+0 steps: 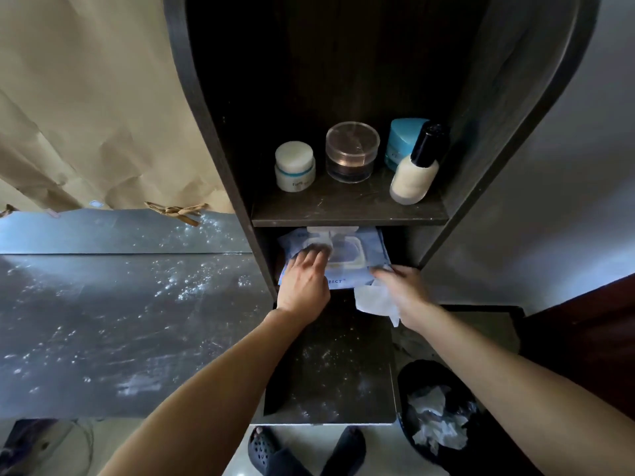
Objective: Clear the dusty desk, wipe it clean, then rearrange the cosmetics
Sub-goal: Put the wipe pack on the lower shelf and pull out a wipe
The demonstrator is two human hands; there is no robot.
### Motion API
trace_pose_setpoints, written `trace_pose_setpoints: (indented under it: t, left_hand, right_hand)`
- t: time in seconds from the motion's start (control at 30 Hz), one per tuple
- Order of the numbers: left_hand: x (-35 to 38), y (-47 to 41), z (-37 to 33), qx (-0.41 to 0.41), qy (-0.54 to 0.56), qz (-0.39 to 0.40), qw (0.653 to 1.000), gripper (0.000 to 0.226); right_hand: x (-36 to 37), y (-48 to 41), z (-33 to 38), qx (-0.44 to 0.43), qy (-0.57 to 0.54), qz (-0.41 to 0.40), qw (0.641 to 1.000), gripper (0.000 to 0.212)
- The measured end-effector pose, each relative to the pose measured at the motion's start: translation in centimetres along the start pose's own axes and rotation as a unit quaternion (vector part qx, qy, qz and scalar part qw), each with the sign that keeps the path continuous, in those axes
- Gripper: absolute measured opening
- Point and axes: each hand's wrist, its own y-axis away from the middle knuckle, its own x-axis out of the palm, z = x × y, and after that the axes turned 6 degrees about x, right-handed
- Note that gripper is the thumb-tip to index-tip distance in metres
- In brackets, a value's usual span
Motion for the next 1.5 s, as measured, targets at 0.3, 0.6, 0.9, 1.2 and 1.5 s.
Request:
trace_pose_setpoints:
  t: [0.3, 0.6, 0.9, 1.2, 1.5]
  left_hand:
    - [0.0, -3.8, -1.0, 0.057, -0.133, 0.199, 0.969, 0.064]
    - [-0.8, -5.1, 0.8, -0.305, 0.201, -0.025, 0.931, 0.032]
    - [0.7, 0.2, 0.6, -0.019, 0.013, -0.016, 1.0, 0.053]
    - [0.9, 2.9, 1.3, 0.041, -0.13, 0.085, 0.987, 0.065]
    - [0.7, 2.4, 0.2, 0.022, -0.163, 0.118, 0.979, 0.065]
  right_hand:
    - [-3.0, -0.2, -2.0, -0.093, 0.118, 0.031, 0.988, 0.015]
    - [-3.3, -0.5, -2.5, -0.133, 0.166, 0.025, 0.977, 0.01]
    - [-2.1, -0.3, -2.2, -0.274, 0.24, -0.043, 0.93, 0.022]
    - [-0.2, 0.5, -0.9, -0.352, 0.621, 0.019, 0.7, 0.076]
    - [0.0, -0.2, -1.2, -0.346, 0.598, 0.04, 0.722, 0.073]
